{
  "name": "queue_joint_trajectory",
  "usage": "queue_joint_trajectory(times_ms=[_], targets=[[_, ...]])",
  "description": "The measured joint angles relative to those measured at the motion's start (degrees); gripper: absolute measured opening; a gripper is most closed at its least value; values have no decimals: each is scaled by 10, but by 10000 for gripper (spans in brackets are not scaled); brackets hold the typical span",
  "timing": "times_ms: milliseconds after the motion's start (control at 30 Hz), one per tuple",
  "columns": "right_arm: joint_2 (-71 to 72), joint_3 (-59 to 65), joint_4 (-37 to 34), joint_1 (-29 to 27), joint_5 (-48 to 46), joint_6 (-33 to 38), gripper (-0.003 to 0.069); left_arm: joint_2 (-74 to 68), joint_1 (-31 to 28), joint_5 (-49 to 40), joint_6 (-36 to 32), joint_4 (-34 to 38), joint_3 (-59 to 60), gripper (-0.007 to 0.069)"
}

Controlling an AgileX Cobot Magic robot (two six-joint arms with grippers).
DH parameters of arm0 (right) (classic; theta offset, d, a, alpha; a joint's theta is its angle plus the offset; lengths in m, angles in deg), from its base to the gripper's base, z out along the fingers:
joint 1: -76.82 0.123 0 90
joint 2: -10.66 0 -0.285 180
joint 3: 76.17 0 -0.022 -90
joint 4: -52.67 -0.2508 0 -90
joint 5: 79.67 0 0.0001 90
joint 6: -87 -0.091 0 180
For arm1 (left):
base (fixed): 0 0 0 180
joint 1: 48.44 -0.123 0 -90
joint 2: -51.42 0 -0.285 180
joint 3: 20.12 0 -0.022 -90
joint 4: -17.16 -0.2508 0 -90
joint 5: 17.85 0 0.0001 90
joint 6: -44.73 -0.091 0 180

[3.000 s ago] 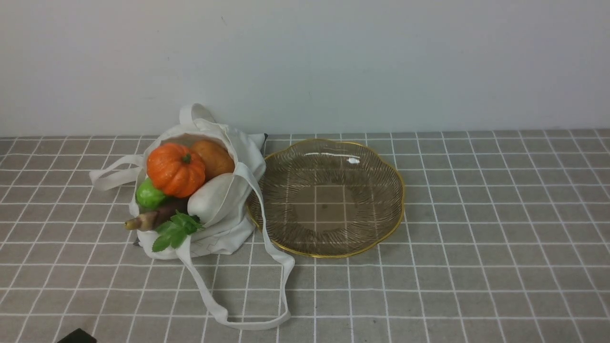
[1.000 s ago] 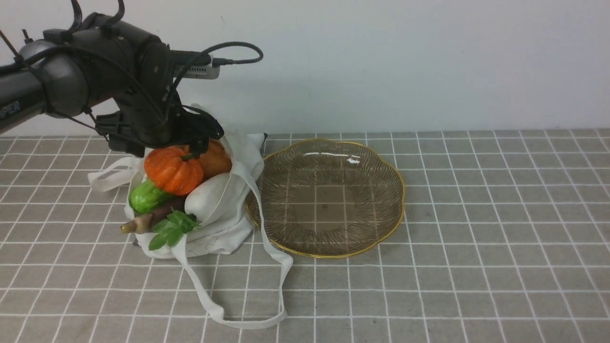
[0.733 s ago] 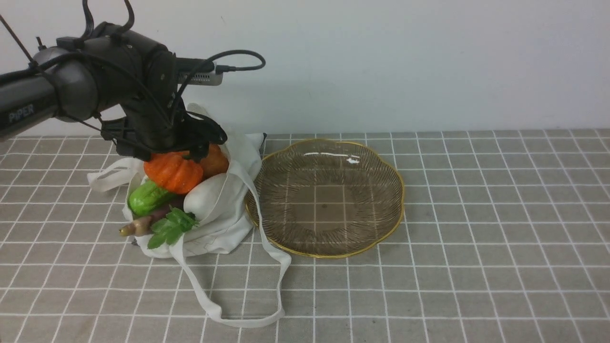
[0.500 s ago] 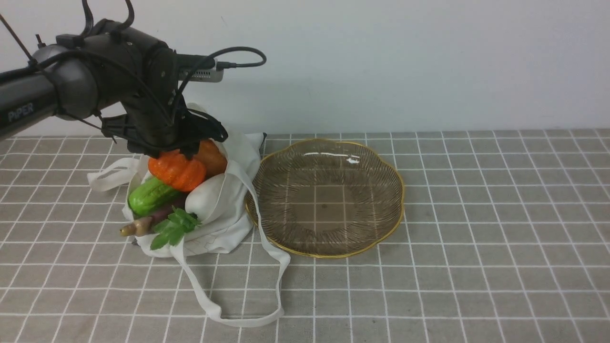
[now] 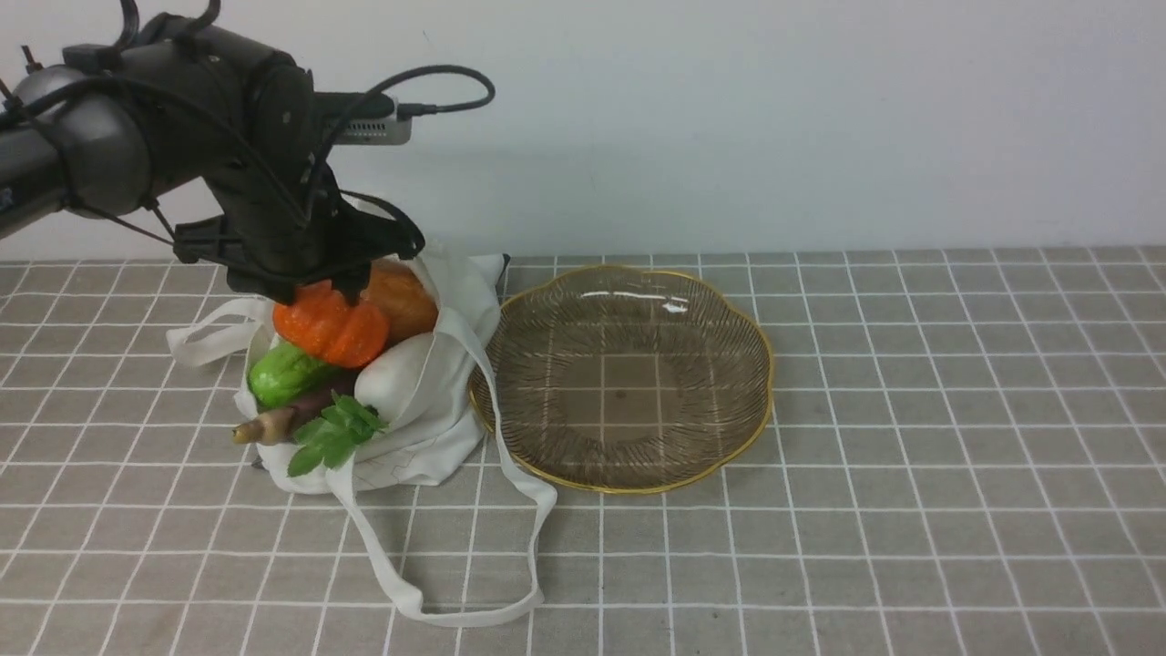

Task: Take vegetables from bag on grey coffee tablecloth place on plate.
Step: 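Move the orange pumpkin from the bag onto the plate with the left gripper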

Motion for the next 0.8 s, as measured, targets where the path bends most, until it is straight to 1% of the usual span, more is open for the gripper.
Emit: queue_joint_trajectory(times_ms=[167,367,467,500,600,700,800], targets=[[0,0,0,0,0,0,-15,17,-21,0,-2,51,0,344],[0,0,0,0,0,0,-15,37,-21,0,-38,102,1,344],[0,0,0,0,0,0,-15,53,15,15,-75,158,1,344],[0,0,0,0,0,0,-15,53,15,17,-77,162,1,344],[0,0,0,0,0,0,-15,50,67,56,-104,217,1,344],[0,0,0,0,0,0,-15,29,113,102,-120,257,1,344],[0,0,0,0,0,0,-15,-2,148,150,-133,282,1,344]])
